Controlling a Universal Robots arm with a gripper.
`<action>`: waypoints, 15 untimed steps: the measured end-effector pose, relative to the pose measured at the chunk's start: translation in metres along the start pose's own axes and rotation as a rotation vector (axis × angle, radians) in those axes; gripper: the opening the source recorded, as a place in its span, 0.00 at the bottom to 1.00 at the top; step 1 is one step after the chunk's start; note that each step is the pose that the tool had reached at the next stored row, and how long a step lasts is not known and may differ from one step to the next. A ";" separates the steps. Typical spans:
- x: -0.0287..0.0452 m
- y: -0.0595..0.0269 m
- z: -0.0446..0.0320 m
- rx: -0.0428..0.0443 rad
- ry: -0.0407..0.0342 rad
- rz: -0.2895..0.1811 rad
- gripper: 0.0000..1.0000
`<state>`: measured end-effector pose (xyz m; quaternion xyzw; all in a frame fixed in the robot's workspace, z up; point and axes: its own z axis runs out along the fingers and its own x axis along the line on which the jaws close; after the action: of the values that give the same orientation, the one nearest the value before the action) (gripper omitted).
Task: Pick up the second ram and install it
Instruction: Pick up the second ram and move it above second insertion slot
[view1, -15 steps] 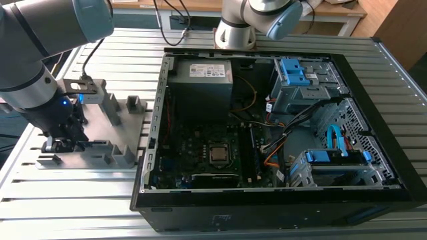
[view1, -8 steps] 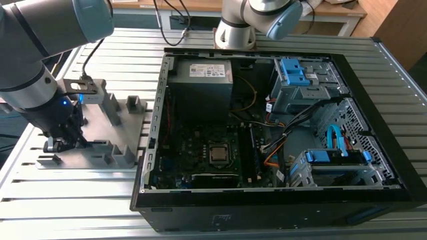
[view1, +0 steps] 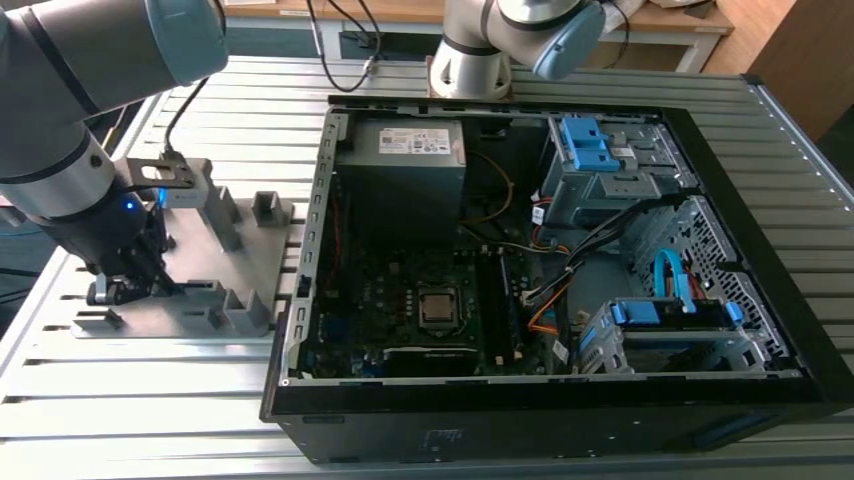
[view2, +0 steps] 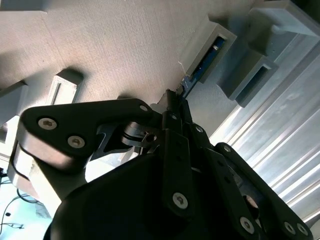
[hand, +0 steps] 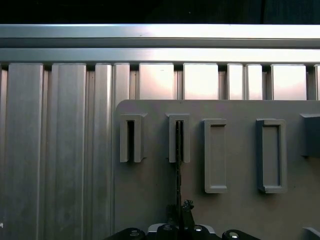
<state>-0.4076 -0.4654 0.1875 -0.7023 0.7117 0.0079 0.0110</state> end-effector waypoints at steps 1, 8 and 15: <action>0.0000 0.0000 0.0001 0.0000 0.0000 0.000 0.14; 0.0000 0.0000 0.0002 0.0001 0.0000 0.000 0.14; -0.0002 0.0000 -0.0086 0.0001 -0.0001 0.000 0.14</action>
<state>-0.4076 -0.4653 0.1961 -0.7023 0.7118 0.0079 0.0110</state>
